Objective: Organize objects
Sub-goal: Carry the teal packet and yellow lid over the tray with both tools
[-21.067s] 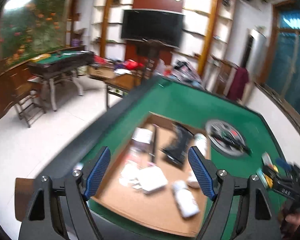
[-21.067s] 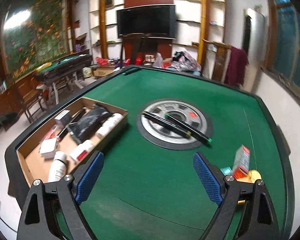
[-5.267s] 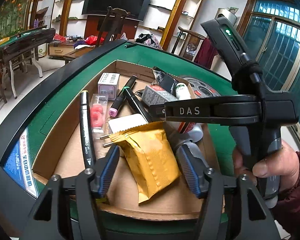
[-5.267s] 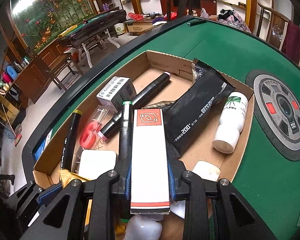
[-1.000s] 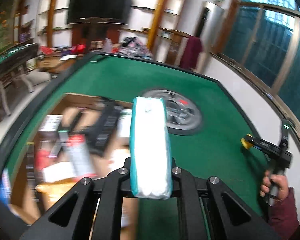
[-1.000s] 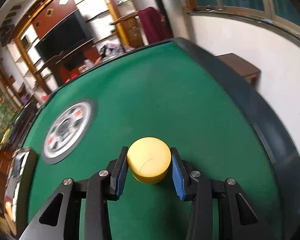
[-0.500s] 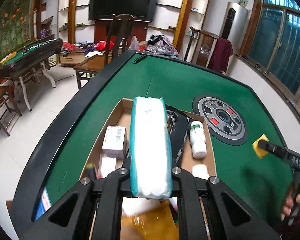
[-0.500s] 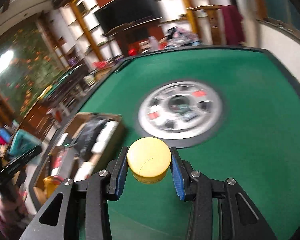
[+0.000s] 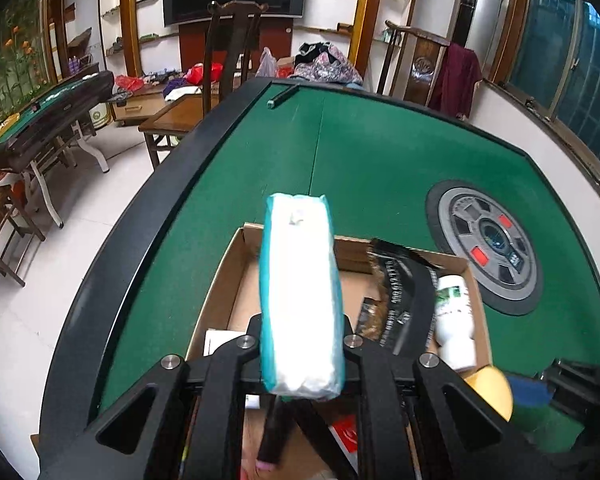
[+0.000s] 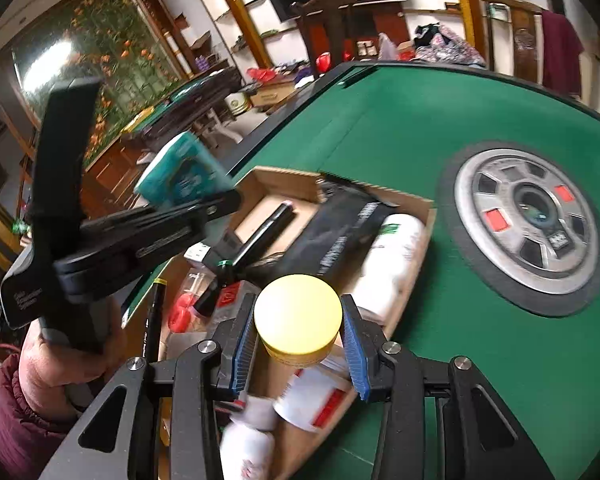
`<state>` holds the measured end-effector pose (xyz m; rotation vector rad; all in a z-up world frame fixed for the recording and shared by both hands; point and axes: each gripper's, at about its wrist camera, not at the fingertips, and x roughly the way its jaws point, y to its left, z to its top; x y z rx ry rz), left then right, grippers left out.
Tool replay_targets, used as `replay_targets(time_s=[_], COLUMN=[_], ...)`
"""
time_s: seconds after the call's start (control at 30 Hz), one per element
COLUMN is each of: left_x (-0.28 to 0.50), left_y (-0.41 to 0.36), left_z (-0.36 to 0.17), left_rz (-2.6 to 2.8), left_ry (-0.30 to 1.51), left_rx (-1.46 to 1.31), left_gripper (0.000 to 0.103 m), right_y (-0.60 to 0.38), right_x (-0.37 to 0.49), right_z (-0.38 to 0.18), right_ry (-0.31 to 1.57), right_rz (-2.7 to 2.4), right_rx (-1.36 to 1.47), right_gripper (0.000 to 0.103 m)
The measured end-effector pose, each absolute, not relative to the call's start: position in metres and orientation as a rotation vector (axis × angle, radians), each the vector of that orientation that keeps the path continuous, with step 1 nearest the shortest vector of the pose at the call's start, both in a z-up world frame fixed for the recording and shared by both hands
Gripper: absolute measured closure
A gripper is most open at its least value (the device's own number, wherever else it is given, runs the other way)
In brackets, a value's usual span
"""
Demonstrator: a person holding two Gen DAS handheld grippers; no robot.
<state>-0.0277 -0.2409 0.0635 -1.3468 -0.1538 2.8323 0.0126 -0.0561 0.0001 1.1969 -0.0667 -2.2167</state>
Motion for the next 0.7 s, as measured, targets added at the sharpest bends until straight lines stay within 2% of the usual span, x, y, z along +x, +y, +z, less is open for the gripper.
replay_targets(time_s=[0.27,0.57,0.7], left_x=[-0.042,-0.048,-0.043], left_y=[-0.251,-0.251,-0.250], left_z=[0.041,0.037,0.044], left_rz=[2.819,2.847,2.897], left_ry=[-0.198,-0.182,-0.138], left_rx=[-1.423,-1.443,-1.410], left_gripper=[0.092,0.091,0.086], right_y=[-0.080,-0.097,-0.103], right_x=[0.003,0.001,0.001], right_z=[-0.024,-0.024,-0.026], right_ry=[-0.019,0.089,0.132], right_rz=[-2.185,-2.223,-2.232], right_rx=[1.244,1.206,1.191], right_gripper=[0.058,0.058,0.058])
